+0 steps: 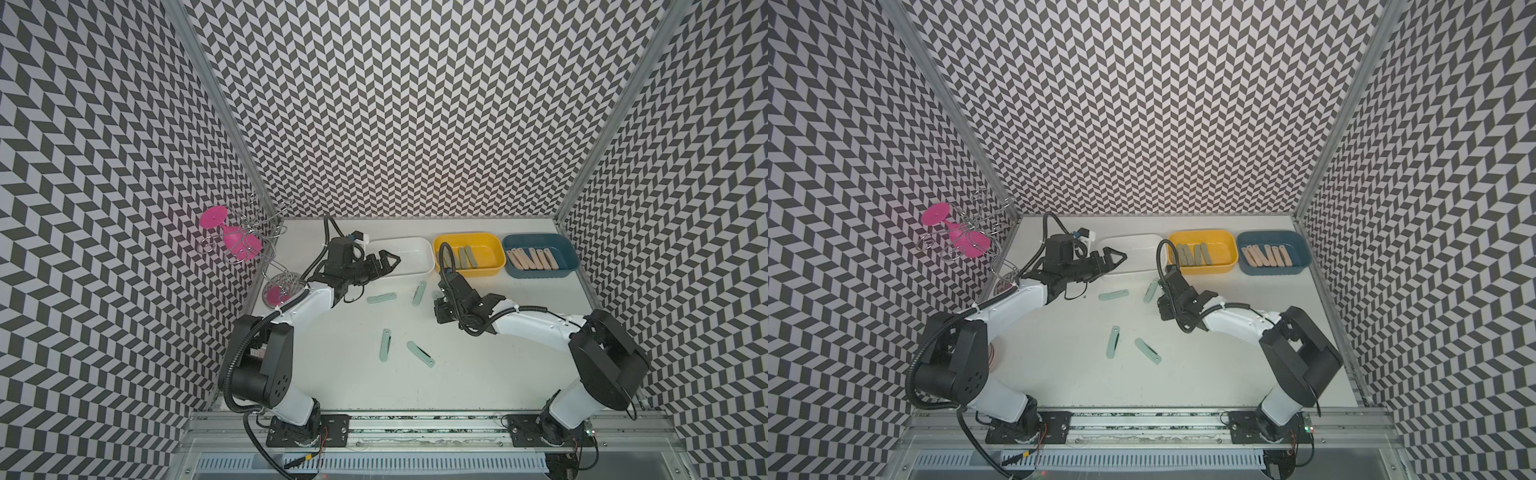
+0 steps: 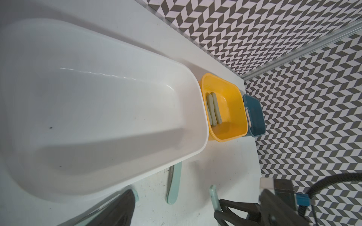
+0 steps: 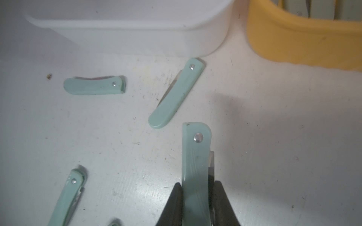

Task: Place the fruit knives into the storage box by color
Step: Pick up the fruit knife from the center of the board, then place the fruit knife in the storage box.

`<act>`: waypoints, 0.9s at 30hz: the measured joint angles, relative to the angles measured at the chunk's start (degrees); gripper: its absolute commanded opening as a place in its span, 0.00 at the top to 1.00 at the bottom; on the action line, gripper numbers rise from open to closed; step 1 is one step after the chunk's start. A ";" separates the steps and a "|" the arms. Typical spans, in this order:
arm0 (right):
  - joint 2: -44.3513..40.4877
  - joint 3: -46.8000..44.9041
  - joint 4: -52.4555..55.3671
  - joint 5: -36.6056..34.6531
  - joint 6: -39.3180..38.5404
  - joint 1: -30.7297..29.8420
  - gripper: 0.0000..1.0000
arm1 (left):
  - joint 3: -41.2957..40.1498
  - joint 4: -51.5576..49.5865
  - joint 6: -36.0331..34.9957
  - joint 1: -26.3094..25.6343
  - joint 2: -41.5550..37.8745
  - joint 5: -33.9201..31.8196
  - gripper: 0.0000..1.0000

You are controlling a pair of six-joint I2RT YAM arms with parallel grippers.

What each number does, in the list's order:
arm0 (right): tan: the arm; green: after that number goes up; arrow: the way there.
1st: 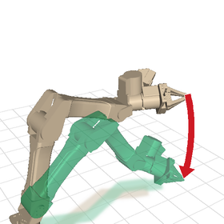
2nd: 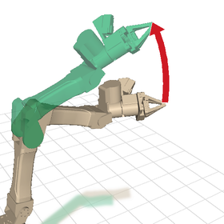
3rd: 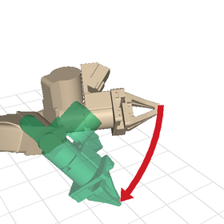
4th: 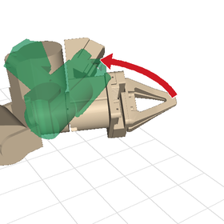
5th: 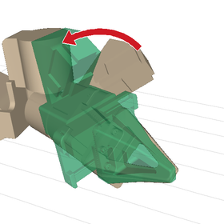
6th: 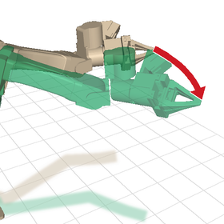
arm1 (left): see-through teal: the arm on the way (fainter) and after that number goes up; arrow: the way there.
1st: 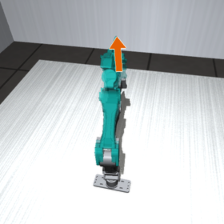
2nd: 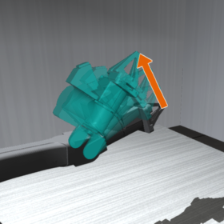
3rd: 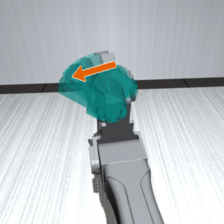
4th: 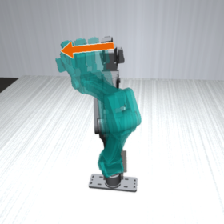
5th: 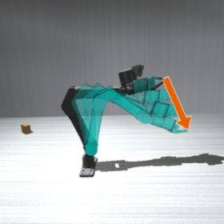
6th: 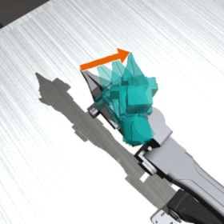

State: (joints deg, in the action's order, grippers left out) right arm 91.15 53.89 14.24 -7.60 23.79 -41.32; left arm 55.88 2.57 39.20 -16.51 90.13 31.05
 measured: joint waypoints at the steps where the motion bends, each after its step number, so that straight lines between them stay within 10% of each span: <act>1: -0.66 0.46 0.37 0.24 0.04 0.26 0.82 | 0.35 0.31 0.37 -0.52 0.59 0.15 0.00; 12: 0.46 15.69 -0.09 2.27 -0.17 4.31 0.82 | 6.23 2.97 3.13 -1.73 4.76 1.22 0.00; 27: 26.69 37.22 -2.49 4.70 0.31 7.48 0.82 | 11.43 3.72 3.96 3.98 8.70 2.69 0.00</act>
State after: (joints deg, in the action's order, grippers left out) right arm 117.84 91.11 11.75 -2.90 24.10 -33.85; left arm 67.31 6.28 43.16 -12.53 98.83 33.74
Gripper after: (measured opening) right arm 0.213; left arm 0.997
